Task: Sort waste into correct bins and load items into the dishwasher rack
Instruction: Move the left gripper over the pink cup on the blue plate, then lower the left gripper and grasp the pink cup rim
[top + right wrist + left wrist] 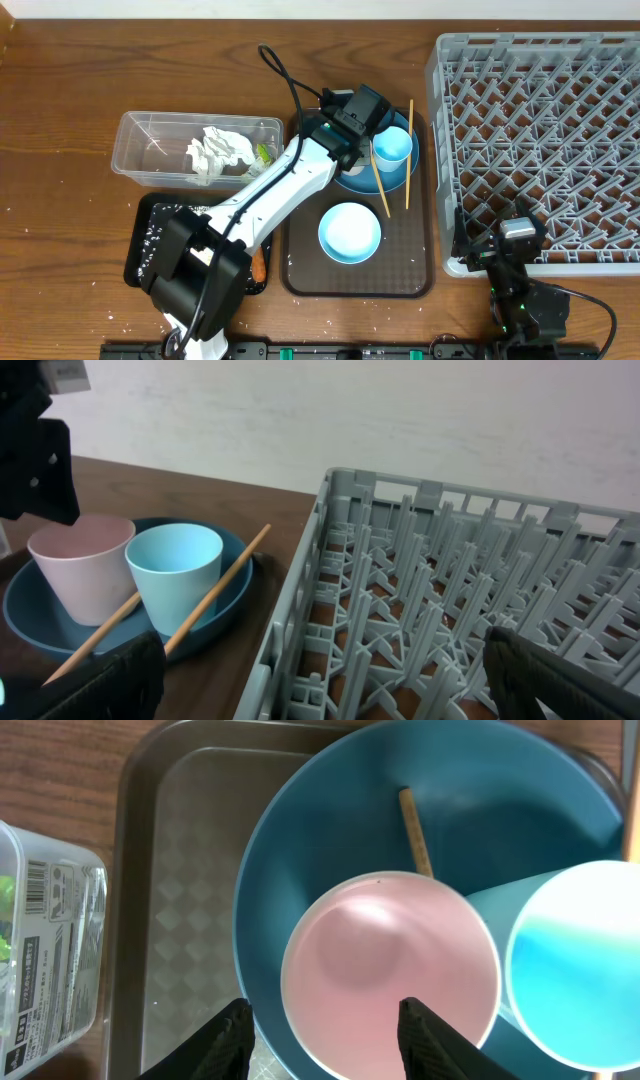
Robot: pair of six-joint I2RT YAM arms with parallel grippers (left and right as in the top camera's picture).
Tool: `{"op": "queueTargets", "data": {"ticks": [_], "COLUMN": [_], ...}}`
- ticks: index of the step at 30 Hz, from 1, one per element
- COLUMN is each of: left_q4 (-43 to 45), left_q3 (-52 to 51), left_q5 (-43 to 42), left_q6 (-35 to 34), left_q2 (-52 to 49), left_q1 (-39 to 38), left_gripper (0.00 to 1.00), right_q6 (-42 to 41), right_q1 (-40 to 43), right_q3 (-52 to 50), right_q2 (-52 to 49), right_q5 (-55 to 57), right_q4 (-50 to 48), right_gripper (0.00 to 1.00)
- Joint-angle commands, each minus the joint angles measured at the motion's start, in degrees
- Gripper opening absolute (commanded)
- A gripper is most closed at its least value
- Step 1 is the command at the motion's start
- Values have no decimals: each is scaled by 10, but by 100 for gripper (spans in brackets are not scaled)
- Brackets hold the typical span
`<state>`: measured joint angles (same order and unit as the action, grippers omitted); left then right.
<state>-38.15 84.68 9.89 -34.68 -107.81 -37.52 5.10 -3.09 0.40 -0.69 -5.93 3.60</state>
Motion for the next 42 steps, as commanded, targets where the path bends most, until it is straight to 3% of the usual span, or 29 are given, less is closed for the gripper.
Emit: {"op": "queueTargets", "data": {"ticks": [1,17,23,35,38,42], "left_q4": [1,49,32,-237,-271,-286], "left_q3": [-16,-45,-37,-37,-39,-40], "left_q5": [16,32,46,35,34,8], "left_q6": [-1,-20,-9,-11,-11,-11], "left_q2": [-5,-3,45,175,174,172], "left_q1": [6,6,10,0,0,0], "left_gripper": [49,49,49,51,59,59], "right_q6": [3,3,3,3,3,3], "right_q1": [-3,-3,-3,-3,-3,-3], "right_q3": [-1,-1,-1,-1,-1,-1], "right_q2": [3,3,3,3,3,3], "right_q5": [0,-1,0,0,0,0], "right_q4": [2,2,2,2,2,2], "right_gripper": [99,99,99,99,99,99]}}
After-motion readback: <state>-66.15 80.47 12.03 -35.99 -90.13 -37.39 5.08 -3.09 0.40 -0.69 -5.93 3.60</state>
